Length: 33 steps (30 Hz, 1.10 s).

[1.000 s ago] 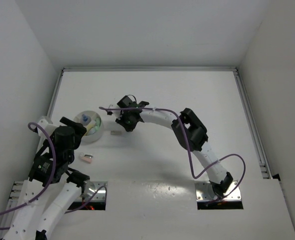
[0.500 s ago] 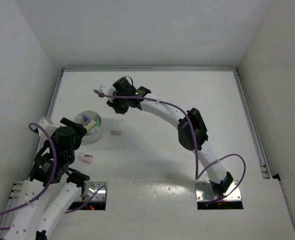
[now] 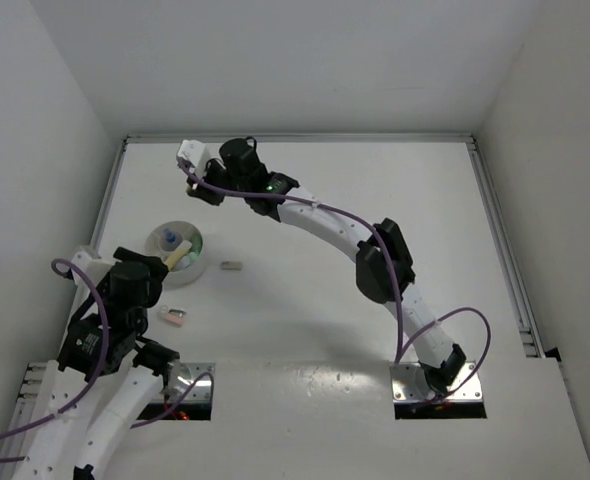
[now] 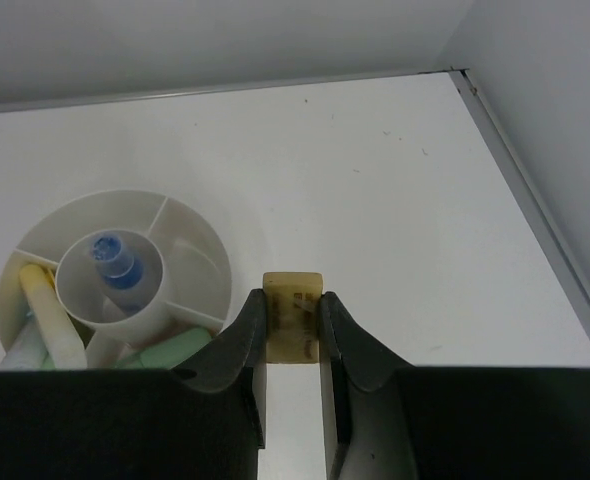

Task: Sort the stationery into containers
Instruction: Place the stationery into the container

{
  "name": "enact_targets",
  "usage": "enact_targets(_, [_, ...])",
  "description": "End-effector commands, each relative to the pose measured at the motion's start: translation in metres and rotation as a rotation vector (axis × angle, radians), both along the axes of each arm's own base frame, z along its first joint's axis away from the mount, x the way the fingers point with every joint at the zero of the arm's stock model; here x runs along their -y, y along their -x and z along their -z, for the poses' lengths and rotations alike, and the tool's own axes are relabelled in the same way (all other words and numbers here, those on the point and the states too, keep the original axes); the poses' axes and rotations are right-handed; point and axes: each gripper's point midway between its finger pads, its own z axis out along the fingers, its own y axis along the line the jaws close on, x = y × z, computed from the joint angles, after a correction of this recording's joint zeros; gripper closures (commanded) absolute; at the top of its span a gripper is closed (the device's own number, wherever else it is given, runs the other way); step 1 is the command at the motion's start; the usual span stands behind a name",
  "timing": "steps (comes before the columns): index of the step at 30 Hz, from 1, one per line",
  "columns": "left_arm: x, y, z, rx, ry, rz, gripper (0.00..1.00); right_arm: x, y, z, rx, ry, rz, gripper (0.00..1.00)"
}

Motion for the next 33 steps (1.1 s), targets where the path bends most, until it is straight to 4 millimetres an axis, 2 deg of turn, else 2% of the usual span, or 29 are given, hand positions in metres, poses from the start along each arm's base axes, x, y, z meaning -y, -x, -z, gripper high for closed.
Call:
enact_targets(1, [-0.005,0.005,0.003,0.008,0.034,-0.049,0.32,-0.009,-0.009,-0.039,0.057,-0.12,-0.007,1.0])
enact_targets(3, [-0.002,0.003,-0.003,0.038,0.063,-0.044,0.5,-0.008,-0.01,-0.041,0.051,-0.133,-0.024,1.0])
enact_targets(4, [0.001,0.001,-0.005,0.048,0.075,-0.032,0.65,-0.006,-0.014,-0.044,0.051,-0.148,-0.023,1.0])
enact_targets(7, [0.006,-0.008,-0.023,0.085,0.093,-0.023,0.82,-0.006,-0.003,-0.047,0.033,-0.172,-0.061,1.0])
enact_targets(8, [0.004,-0.013,-0.022,0.061,0.073,-0.04,0.88,-0.003,-0.001,-0.047,0.024,-0.182,-0.082,1.0])
enact_targets(10, [0.002,-0.018,-0.025,0.042,0.049,-0.052,0.92,-0.006,0.004,-0.038,0.01,-0.192,-0.113,1.0])
enact_targets(12, [0.001,-0.023,-0.018,0.008,0.033,-0.078,0.93,-0.009,0.007,-0.046,-0.015,-0.234,-0.12,1.0])
enact_targets(14, [0.003,-0.028,-0.015,-0.001,0.046,-0.091,0.93,-0.012,0.0,-0.035,-0.051,-0.246,-0.113,1.0])
enact_targets(15, [0.005,-0.03,-0.012,-0.017,0.046,-0.084,0.91,-0.013,-0.001,-0.045,-0.027,-0.269,-0.116,1.0])
enact_targets(17, [0.012,-0.035,-0.012,-0.043,0.065,-0.063,0.83,-0.017,0.002,-0.046,-0.017,-0.283,-0.147,1.0])
enact_targets(18, [0.014,-0.037,-0.015,-0.044,0.072,-0.055,0.64,-0.018,0.003,-0.053,0.003,-0.303,-0.161,1.0])
enact_targets(19, [0.013,-0.034,-0.013,-0.07,0.063,-0.056,0.51,-0.019,0.005,-0.055,0.008,-0.31,-0.179,1.0])
enact_targets(21, [0.016,-0.034,-0.027,-0.044,0.082,-0.044,0.23,-0.019,0.005,-0.057,0.015,-0.317,-0.18,1.0])
enact_targets(23, [0.013,-0.033,-0.034,-0.035,0.069,-0.047,0.17,-0.022,0.006,-0.063,0.025,-0.328,-0.199,1.0])
enact_targets(24, [0.008,-0.033,-0.04,-0.015,0.055,-0.072,0.16,-0.023,0.005,-0.061,0.013,-0.33,-0.197,1.0])
enact_targets(25, [0.005,-0.033,-0.045,-0.002,0.049,-0.083,0.14,-0.025,0.007,-0.048,-0.009,-0.314,-0.214,1.0])
enact_targets(26, [0.003,-0.032,-0.045,-0.012,0.048,-0.099,0.14,-0.026,0.009,-0.048,-0.01,-0.313,-0.223,1.0])
enact_targets(30, [0.003,-0.035,-0.046,-0.044,0.048,-0.127,0.14,-0.027,0.008,-0.007,-0.056,-0.273,-0.216,1.0])
enact_targets(31, [0.003,-0.037,-0.044,-0.053,0.045,-0.127,0.16,-0.027,0.008,-0.006,-0.063,-0.278,-0.215,1.0])
enact_targets(33, [0.001,-0.036,-0.038,-0.073,0.042,-0.148,0.16,-0.03,0.008,0.018,-0.1,-0.257,-0.218,1.0])
